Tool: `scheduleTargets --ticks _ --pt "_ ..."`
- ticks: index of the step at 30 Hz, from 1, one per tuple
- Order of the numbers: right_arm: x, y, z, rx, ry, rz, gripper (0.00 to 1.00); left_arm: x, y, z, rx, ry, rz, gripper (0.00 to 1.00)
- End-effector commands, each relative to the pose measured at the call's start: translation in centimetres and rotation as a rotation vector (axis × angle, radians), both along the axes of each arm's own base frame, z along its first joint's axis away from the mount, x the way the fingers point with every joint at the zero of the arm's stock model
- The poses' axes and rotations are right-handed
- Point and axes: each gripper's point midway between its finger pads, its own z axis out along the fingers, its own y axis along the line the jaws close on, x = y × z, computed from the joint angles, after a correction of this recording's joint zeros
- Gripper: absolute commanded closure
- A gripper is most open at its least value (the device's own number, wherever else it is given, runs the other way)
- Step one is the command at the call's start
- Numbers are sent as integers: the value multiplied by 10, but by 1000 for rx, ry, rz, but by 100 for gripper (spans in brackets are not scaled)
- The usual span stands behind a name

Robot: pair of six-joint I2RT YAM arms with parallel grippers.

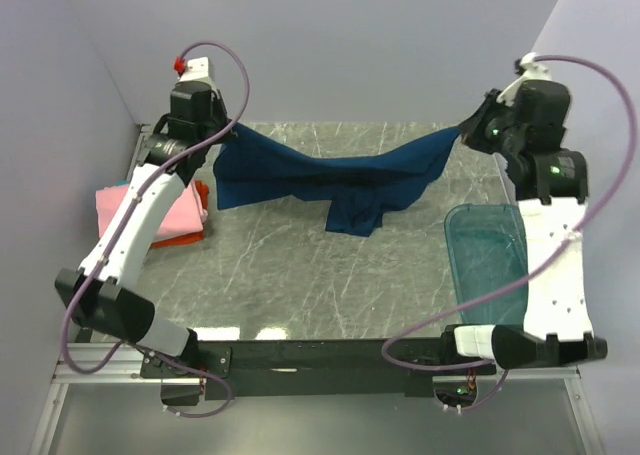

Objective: Fold and stack the t-shirts
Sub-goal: Flatten the tshirt out

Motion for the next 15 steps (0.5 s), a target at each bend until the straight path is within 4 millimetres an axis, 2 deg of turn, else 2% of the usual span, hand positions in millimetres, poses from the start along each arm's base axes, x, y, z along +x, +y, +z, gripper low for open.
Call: scheduleTargets --ticks 1,2,3,5,6,7,8,10,11,13,15 --pt "-33 -6 77 -35 -217 -7 100 -27 6 86 -56 -208 -23 100" --pt "-43 -7 100 -43 -284 -10 100 -33 9 100 -61 -245 -20 100" --pt "-49 -9 114 -50 -325 -18 100 -45 13 118 -70 -294 -19 100" --pt "-72 -13 154 -60 -455 -41 100 -58 20 140 -71 -353 -12 100" --pt "-88 -16 179 -66 -538 -55 100 -72 25 158 -73 -408 -10 100" --pt "-91 -16 182 -68 -553 -56 100 -78 27 168 -75 -434 -14 100" --pt "-104 -18 200 -68 -607 -70 100 -85 28 176 -78 -460 -20 100" --pt "-106 -18 210 -65 -624 -69 100 -99 30 196 -87 -519 -34 100" --pt "-112 -16 222 -61 -653 -62 100 -101 26 200 -92 -529 -56 100" --pt "-96 -13 220 -53 -638 -49 100 -100 22 209 -99 -542 -79 100" --pt "-71 -11 206 -52 -598 -33 100 -83 10 198 -94 -508 -116 100"
